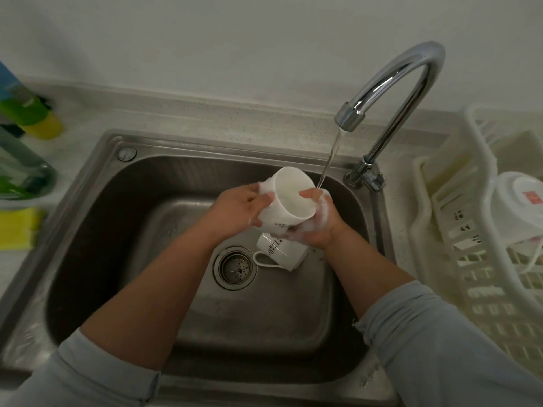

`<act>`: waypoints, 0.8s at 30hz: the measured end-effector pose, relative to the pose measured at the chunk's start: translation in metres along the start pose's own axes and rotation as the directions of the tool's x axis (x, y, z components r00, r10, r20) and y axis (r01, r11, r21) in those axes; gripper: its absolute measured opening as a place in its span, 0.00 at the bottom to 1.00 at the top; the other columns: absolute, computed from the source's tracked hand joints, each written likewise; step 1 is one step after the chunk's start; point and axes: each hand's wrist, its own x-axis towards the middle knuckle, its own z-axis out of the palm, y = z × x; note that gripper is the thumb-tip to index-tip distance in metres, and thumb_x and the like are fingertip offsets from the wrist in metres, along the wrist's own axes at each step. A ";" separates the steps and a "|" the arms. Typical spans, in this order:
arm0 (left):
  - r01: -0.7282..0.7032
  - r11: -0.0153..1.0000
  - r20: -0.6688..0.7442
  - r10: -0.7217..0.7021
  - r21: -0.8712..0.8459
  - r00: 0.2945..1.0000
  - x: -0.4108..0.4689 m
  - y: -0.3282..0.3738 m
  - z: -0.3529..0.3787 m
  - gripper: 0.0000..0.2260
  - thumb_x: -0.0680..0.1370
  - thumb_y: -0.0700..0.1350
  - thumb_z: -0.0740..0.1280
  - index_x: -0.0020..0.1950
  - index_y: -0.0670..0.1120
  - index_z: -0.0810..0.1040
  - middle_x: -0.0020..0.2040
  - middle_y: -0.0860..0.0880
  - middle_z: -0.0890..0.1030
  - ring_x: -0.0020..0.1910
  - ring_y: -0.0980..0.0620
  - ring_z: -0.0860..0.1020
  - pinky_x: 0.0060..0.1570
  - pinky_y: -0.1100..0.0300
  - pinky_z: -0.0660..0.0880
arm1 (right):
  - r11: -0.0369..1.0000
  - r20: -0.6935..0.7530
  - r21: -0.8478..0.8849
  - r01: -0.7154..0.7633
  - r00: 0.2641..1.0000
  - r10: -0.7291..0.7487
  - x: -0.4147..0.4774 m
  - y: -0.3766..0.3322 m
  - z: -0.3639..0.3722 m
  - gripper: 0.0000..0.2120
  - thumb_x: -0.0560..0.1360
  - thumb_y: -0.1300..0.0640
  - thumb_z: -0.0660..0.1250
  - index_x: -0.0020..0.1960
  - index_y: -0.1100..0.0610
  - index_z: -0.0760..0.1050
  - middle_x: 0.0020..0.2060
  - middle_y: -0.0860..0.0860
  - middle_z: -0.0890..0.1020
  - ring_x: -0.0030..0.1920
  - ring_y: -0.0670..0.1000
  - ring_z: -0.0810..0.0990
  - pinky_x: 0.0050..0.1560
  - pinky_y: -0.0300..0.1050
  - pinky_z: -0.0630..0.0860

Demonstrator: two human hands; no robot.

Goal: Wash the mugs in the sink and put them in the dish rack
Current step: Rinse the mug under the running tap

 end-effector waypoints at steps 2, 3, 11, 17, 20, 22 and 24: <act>-0.070 0.997 -0.068 0.072 0.034 0.995 0.003 -0.002 0.001 0.15 0.79 0.49 0.62 0.53 0.41 0.82 0.71 0.55 0.68 0.46 0.49 0.82 0.50 0.56 0.77 | 0.998 0.039 -0.024 0.058 0.998 -0.057 -0.002 -0.010 0.005 0.14 0.74 0.58 0.53 0.58 0.58 0.68 0.51 0.61 0.73 0.51 0.62 0.72 0.57 0.57 0.67; -0.099 0.993 -0.110 0.105 0.060 0.988 0.004 -0.004 0.003 0.14 0.79 0.48 0.63 0.48 0.39 0.83 0.72 0.54 0.68 0.50 0.51 0.81 0.52 0.58 0.75 | 0.996 0.072 -0.040 0.074 0.995 -0.071 -0.003 -0.015 0.009 0.13 0.74 0.59 0.53 0.55 0.58 0.69 0.50 0.60 0.73 0.50 0.61 0.72 0.55 0.54 0.67; -0.275 0.960 -0.292 0.250 -0.047 0.923 0.013 -0.018 0.023 0.14 0.76 0.39 0.67 0.31 0.37 0.80 0.71 0.52 0.69 0.57 0.67 0.71 0.48 0.81 0.65 | 0.932 0.120 -0.118 0.343 0.936 -0.330 -0.008 -0.034 0.008 0.26 0.65 0.60 0.64 0.63 0.57 0.69 0.54 0.59 0.75 0.52 0.60 0.76 0.45 0.54 0.77; -0.387 0.908 -0.319 0.324 -0.159 0.891 0.023 -0.009 0.039 0.13 0.76 0.38 0.67 0.31 0.48 0.79 0.70 0.52 0.68 0.64 0.54 0.73 0.56 0.69 0.70 | 0.791 0.082 -0.081 0.606 0.795 -0.601 -0.020 -0.039 0.003 0.24 0.61 0.63 0.61 0.57 0.56 0.71 0.46 0.54 0.77 0.47 0.54 0.77 0.45 0.49 0.76; -0.389 0.879 -0.282 0.313 -0.275 0.907 0.031 -0.004 0.044 0.14 0.76 0.37 0.67 0.33 0.51 0.80 0.70 0.49 0.70 0.66 0.52 0.71 0.62 0.55 0.72 | 0.751 0.027 -0.107 0.651 0.757 -0.653 -0.025 -0.040 0.002 0.30 0.61 0.63 0.62 0.64 0.56 0.68 0.53 0.56 0.75 0.53 0.56 0.75 0.47 0.50 0.76; -0.369 0.845 -0.273 0.278 -0.386 0.921 0.037 -0.002 0.049 0.13 0.75 0.34 0.66 0.35 0.48 0.81 0.69 0.46 0.71 0.66 0.49 0.72 0.60 0.52 0.74 | 0.729 -0.024 -0.129 0.672 0.733 -0.680 -0.029 -0.040 0.002 0.34 0.61 0.63 0.63 0.68 0.57 0.66 0.58 0.57 0.73 0.56 0.57 0.74 0.49 0.52 0.77; -0.358 0.819 -0.261 0.263 -0.448 0.929 0.043 0.002 0.051 0.10 0.73 0.36 0.67 0.35 0.46 0.82 0.68 0.46 0.72 0.65 0.47 0.73 0.57 0.53 0.75 | 0.696 -0.044 -0.101 0.711 0.695 -0.717 -0.033 -0.040 0.003 0.37 0.61 0.64 0.63 0.71 0.59 0.63 0.59 0.57 0.72 0.57 0.56 0.74 0.50 0.51 0.78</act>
